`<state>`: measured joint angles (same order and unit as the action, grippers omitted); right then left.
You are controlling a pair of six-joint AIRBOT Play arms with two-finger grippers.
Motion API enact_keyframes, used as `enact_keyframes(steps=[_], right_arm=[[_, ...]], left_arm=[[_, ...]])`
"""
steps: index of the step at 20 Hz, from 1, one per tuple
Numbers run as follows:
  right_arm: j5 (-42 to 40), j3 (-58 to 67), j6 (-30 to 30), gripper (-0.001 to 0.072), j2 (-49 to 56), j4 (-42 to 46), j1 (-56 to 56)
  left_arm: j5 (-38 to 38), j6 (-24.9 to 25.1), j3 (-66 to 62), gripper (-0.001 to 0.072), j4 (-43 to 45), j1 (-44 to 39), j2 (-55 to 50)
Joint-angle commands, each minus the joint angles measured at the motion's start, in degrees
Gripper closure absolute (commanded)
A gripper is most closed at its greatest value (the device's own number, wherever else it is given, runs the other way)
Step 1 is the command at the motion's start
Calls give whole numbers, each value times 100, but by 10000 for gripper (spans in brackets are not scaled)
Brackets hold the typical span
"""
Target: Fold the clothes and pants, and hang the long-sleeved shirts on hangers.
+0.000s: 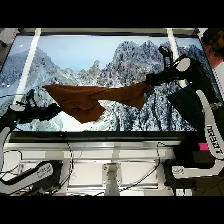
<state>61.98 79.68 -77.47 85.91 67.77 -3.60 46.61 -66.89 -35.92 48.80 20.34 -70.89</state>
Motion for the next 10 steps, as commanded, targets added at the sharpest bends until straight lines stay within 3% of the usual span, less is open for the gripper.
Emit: enact_keyframes(steps=[1,9,10], right_arm=[[2,2,-2,696,4,-2,-2],[57,2,-2,696,4,-2,-2],[63,2,-2,696,4,-2,0]], left_arm=[[-76,20,2,309,-87,0,-227],[-81,348,0,323,-890,0,-990],[-85,348,-2,438,-905,0,-1051]])
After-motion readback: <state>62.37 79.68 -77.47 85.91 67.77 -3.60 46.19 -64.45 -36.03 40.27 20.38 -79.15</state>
